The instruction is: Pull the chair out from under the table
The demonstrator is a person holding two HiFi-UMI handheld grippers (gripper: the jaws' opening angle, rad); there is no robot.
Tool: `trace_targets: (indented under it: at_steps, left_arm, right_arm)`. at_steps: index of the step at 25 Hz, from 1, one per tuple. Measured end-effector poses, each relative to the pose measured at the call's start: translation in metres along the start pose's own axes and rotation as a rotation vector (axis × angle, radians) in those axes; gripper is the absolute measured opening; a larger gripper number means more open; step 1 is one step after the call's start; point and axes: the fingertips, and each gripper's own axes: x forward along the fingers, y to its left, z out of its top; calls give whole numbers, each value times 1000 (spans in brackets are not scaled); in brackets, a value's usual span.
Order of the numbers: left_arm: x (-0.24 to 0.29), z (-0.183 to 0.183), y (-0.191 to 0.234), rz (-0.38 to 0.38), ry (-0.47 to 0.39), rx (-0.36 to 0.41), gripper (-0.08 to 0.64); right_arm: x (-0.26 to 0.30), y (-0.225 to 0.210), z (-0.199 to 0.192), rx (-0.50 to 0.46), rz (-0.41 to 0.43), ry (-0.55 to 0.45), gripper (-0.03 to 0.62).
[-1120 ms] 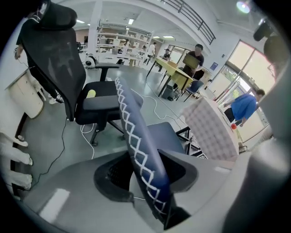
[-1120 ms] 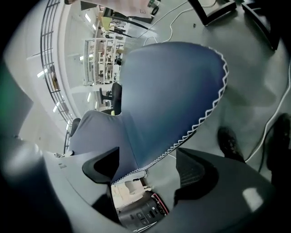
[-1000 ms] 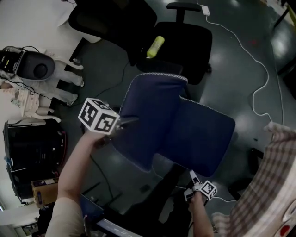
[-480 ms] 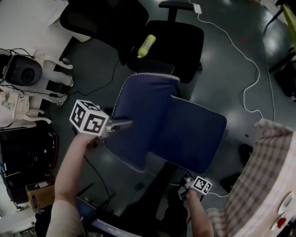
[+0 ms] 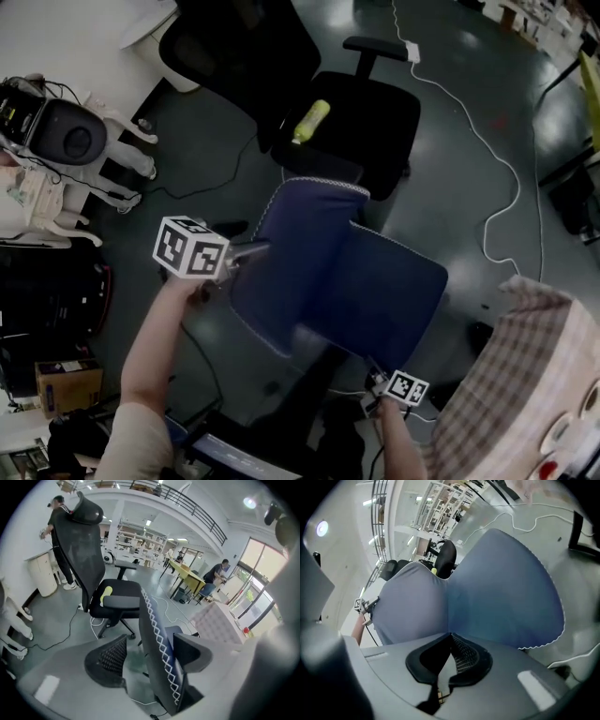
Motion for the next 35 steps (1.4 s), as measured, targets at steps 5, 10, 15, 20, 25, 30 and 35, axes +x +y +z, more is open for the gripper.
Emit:
trace_targets:
  at_steps: [5, 10, 15, 20, 25, 30, 35]
  left_arm:
    - [-36, 41, 16, 66, -177, -44, 215]
    - [-68, 61, 26, 134, -315, -85, 0]
    - [-91, 62, 18, 184, -316, -87, -2]
    - [-107, 42, 15, 215, -279, -173, 0]
    - [-129, 33, -20, 220, -281, -185, -2]
    - [-144, 50, -70, 182, -336, -158, -2]
    - [-161, 47, -102, 170, -371, -175, -3]
  right_arm:
    - [-10, 35, 9, 32, 43, -18, 14]
    - [-17, 111, 39, -77, 217, -42, 13]
    - [-46, 191, 70, -221, 321, -82, 13]
    - [-91, 234, 75, -265, 318, -112, 12]
    - [-140, 271, 75, -281, 326, -152, 13]
    - [-174, 305, 74, -347, 360, -172, 13]
    - [-190, 330, 69, -432, 381, -156, 13]
